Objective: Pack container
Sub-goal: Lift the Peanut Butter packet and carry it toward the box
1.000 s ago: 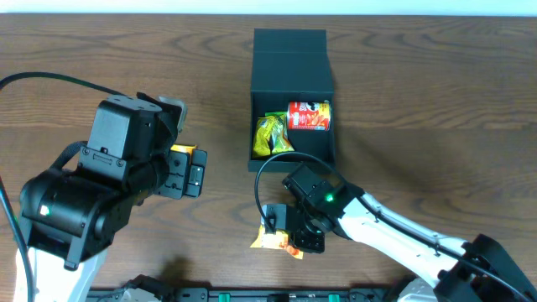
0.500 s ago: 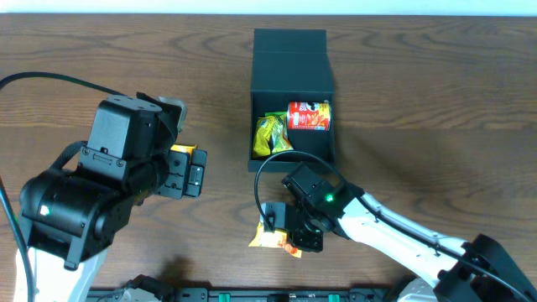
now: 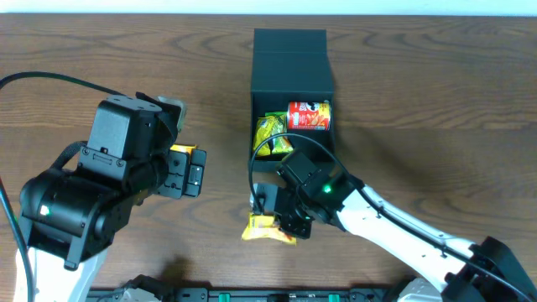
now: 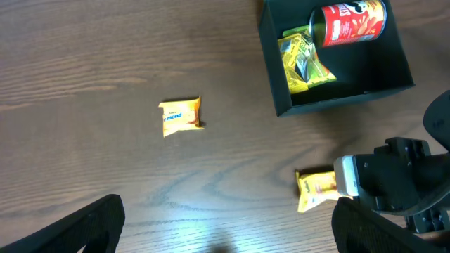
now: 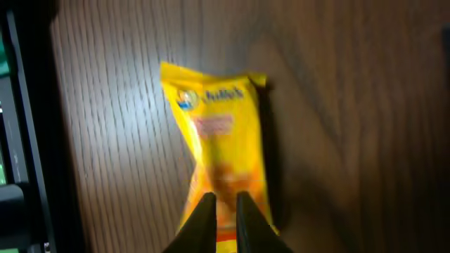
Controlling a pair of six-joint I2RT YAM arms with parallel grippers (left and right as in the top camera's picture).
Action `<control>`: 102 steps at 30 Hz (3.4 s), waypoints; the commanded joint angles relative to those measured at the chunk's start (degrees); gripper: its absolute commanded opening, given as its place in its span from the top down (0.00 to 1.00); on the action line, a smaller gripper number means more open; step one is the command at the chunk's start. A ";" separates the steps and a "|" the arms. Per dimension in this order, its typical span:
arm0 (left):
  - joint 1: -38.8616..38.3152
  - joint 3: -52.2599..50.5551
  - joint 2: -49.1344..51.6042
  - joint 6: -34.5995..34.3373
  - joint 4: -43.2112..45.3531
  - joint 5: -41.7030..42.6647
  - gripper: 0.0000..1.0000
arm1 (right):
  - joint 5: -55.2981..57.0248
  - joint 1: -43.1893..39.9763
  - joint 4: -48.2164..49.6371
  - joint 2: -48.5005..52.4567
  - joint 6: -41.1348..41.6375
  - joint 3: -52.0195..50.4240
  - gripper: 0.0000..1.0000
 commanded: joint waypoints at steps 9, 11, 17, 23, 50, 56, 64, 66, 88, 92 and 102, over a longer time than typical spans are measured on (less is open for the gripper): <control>0.22 0.90 -0.31 0.68 0.02 -1.03 0.04 | -1.20 -0.37 -0.33 0.37 1.05 3.32 0.76; 0.22 0.90 -0.31 0.68 0.04 -1.05 0.05 | -3.06 -0.26 -0.68 0.37 1.03 3.30 0.72; 0.22 0.81 -0.28 0.68 0.02 -1.03 0.05 | -1.22 0.96 -0.83 2.08 0.61 2.23 0.65; 0.22 0.81 0.35 0.66 0.02 -1.01 0.05 | -1.11 1.11 -0.94 4.44 1.03 1.92 0.63; 0.24 0.22 3.23 4.57 -0.02 -2.78 0.05 | -0.98 4.70 3.08 7.58 1.95 0.50 0.48; 0.22 0.22 3.23 4.57 -0.26 -2.78 0.05 | 3.41 4.81 3.98 10.60 2.19 0.50 0.50; 0.22 0.22 3.23 4.57 -0.37 -3.58 0.05 | 4.55 4.74 5.40 10.78 3.69 0.50 0.62; 0.22 0.22 3.23 4.57 -0.37 -3.61 0.04 | 4.55 4.74 5.57 10.78 3.82 0.52 0.66; 0.22 0.22 3.26 4.57 -0.24 -3.65 0.05 | 4.57 4.74 0.35 10.75 5.33 12.02 0.70; 0.24 0.22 3.26 4.57 -0.28 -4.00 0.04 | 5.38 4.74 -2.56 10.75 5.31 12.02 0.63; 0.22 0.22 3.26 4.57 -0.22 -4.00 0.05 | 6.36 4.74 -9.22 10.78 7.52 11.80 0.66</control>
